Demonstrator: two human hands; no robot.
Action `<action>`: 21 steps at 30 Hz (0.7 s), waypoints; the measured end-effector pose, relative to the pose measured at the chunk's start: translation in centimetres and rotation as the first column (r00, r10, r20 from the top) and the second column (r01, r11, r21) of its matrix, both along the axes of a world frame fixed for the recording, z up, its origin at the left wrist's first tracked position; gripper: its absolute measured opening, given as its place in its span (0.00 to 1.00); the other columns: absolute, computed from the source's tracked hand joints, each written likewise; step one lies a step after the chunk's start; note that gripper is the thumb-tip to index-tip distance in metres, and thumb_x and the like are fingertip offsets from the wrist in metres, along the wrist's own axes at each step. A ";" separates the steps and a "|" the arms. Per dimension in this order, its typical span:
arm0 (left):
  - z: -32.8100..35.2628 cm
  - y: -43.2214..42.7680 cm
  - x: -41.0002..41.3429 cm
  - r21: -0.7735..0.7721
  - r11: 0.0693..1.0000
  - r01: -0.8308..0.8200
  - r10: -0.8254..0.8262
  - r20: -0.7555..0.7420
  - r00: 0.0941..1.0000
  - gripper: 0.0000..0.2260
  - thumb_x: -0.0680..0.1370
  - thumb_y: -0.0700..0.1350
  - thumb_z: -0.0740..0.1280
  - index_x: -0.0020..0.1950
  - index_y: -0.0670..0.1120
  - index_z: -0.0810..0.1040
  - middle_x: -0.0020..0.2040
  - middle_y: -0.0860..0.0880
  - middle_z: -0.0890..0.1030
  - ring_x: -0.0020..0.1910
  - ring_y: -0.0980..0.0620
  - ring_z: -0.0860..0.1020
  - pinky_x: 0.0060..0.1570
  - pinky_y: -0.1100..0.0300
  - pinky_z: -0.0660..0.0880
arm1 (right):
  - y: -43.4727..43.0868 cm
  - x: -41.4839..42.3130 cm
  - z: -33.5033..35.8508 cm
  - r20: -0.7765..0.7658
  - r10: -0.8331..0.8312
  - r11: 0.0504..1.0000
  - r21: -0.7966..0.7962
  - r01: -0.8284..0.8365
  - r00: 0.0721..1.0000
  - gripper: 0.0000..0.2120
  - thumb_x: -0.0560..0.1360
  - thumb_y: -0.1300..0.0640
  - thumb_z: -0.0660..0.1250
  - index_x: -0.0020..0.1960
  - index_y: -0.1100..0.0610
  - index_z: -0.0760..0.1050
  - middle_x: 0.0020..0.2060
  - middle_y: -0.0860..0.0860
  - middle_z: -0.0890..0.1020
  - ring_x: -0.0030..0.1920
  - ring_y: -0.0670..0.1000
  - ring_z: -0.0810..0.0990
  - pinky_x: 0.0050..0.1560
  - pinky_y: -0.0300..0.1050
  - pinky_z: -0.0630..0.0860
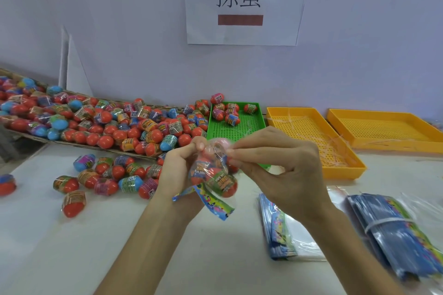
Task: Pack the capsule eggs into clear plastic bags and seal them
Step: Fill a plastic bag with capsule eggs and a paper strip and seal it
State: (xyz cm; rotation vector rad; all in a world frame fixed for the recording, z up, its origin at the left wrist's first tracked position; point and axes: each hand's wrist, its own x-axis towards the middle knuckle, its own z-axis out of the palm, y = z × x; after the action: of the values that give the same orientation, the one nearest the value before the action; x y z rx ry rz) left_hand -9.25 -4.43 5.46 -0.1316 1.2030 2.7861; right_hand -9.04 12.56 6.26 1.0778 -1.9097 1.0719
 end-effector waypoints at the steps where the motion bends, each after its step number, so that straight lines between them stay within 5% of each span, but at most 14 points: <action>1: 0.1 0.0 0.0 -0.010 1.000 -0.016 0.016 0.022 1.000 0.09 0.77 0.38 0.59 0.37 0.41 0.71 0.28 0.43 0.77 0.24 0.49 0.77 0.27 0.62 0.76 | 0.0 0.0 0.0 -0.002 0.011 1.000 0.004 -0.011 1.000 0.04 0.72 0.64 0.76 0.46 0.61 0.87 0.44 0.52 0.87 0.45 0.50 0.85 0.48 0.41 0.79; 9: 0.5 0.2 0.1 -0.042 0.994 -0.098 0.099 0.034 0.994 0.12 0.82 0.35 0.56 0.39 0.39 0.70 0.21 0.44 0.76 0.17 0.52 0.76 0.16 0.66 0.71 | 0.2 0.0 -0.4 0.106 0.039 0.999 -0.022 -0.036 0.994 0.05 0.73 0.60 0.75 0.47 0.60 0.87 0.47 0.50 0.87 0.49 0.46 0.85 0.50 0.41 0.78; 13: -0.5 0.8 0.3 0.114 0.993 -0.022 0.027 -0.041 0.999 0.10 0.74 0.38 0.61 0.32 0.43 0.72 0.33 0.41 0.80 0.32 0.45 0.82 0.34 0.56 0.82 | -1.6 0.2 -0.9 0.327 -0.018 0.971 -0.218 0.094 0.945 0.09 0.75 0.55 0.73 0.37 0.57 0.84 0.42 0.48 0.85 0.46 0.47 0.83 0.44 0.40 0.78; 15: -1.0 1.0 0.4 0.112 0.993 -0.048 0.057 -0.077 0.995 0.10 0.73 0.40 0.60 0.31 0.46 0.71 0.36 0.41 0.79 0.36 0.44 0.80 0.41 0.53 0.79 | -2.6 0.4 -1.1 0.516 0.009 0.941 -0.295 0.168 0.857 0.06 0.72 0.56 0.77 0.39 0.53 0.81 0.45 0.46 0.82 0.49 0.46 0.81 0.43 0.39 0.78; 18: -1.0 0.8 0.6 0.152 0.982 -0.114 0.134 -0.128 0.983 0.06 0.69 0.43 0.57 0.32 0.45 0.68 0.32 0.46 0.73 0.30 0.49 0.74 0.32 0.59 0.74 | -2.8 0.3 -1.5 0.786 0.023 0.939 -0.229 0.256 0.618 0.17 0.67 0.41 0.77 0.52 0.45 0.77 0.50 0.45 0.80 0.46 0.38 0.80 0.38 0.35 0.79; 21: -1.0 0.4 0.8 0.144 0.980 -0.139 0.159 -0.140 0.977 0.09 0.73 0.46 0.57 0.34 0.45 0.66 0.31 0.47 0.70 0.29 0.49 0.71 0.29 0.60 0.71 | -3.0 0.1 -1.6 0.900 0.206 0.955 -0.271 0.123 0.384 0.18 0.70 0.39 0.72 0.50 0.52 0.81 0.46 0.54 0.86 0.39 0.47 0.85 0.33 0.41 0.80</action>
State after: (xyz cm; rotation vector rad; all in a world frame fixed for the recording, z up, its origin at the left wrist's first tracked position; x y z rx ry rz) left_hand -8.46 -4.02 4.43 0.0007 1.0727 3.0469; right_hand -8.94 9.58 4.67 0.2590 -2.3774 2.2623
